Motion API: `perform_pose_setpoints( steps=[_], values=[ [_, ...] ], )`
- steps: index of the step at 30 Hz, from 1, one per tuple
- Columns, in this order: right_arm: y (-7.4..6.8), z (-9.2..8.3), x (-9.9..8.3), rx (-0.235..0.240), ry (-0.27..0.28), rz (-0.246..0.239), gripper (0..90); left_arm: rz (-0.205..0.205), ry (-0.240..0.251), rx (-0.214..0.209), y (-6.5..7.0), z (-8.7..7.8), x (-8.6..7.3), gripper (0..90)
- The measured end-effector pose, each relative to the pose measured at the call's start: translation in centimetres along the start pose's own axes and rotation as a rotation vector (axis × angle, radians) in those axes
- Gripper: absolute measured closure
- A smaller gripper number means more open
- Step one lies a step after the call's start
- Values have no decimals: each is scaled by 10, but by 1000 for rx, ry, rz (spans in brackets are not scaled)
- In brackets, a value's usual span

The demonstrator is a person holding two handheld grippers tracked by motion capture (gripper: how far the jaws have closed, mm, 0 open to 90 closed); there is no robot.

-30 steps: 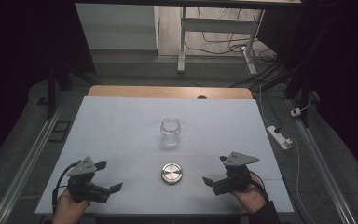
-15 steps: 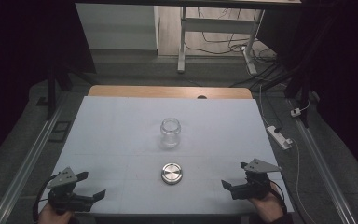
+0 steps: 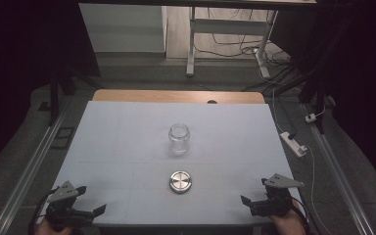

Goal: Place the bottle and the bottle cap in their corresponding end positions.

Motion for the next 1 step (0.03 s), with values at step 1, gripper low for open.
perform_pose_setpoints(
  steps=[1],
  values=[
    [0,0,0,0,-3,1,0,-5,-1,0,0,0,0,0]
  ],
)
Point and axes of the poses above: each handheld gripper's, and its own axes: z roughly forward along the jaws, x roughly out of its top, y roughly to its right, the point moved 4 cm from there along z, roughly forward along the jaws, and after that the axes turned 2 degrees about z, right-handed, at the moved point
